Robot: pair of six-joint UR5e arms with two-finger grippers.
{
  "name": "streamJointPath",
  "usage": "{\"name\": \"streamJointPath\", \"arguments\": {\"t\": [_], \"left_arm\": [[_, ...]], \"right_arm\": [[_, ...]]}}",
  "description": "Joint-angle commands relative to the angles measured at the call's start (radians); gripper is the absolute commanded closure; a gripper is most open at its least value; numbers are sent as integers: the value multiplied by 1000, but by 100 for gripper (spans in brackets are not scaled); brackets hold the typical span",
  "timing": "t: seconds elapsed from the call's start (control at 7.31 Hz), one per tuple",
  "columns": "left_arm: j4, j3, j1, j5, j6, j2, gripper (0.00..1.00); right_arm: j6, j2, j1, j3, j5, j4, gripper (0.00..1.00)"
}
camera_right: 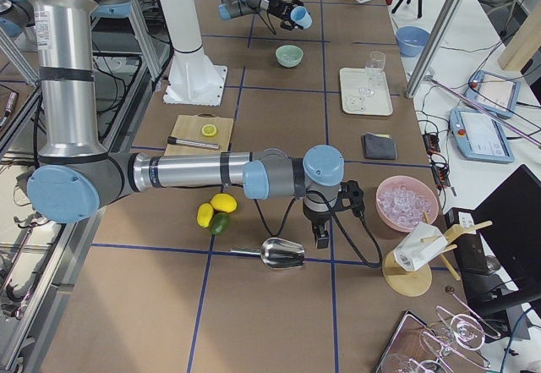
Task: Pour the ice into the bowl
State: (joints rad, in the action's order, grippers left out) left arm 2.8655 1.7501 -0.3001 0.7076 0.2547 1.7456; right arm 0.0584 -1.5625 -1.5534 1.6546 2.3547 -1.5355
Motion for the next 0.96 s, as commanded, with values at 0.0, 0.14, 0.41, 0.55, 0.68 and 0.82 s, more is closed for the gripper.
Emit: {"name": "streamJointPath", "arguments": {"t": [0.0,0.14,0.41,0.55,0.68,0.82], "left_arm": [[-8,3,-31,105,362,-47,100],[-8,14,-106,265,477,-88,100],[-8,17,-226,398,485,-261,100],[-11,11,-276,430,497,-309,100],[-17,-9,-312,446,517,-374,100],[-17,-17,-320,447,605,-406,100]], "right_arm": [[1,-1,-1,1,0,0,0],[1,-1,-1,2,0,0,0],[1,-2,-1,4,0,0,0],[1,-2,-1,4,0,0,0],[1,-2,-1,4,0,0,0],[1,-2,-1,4,0,0,0]]}}
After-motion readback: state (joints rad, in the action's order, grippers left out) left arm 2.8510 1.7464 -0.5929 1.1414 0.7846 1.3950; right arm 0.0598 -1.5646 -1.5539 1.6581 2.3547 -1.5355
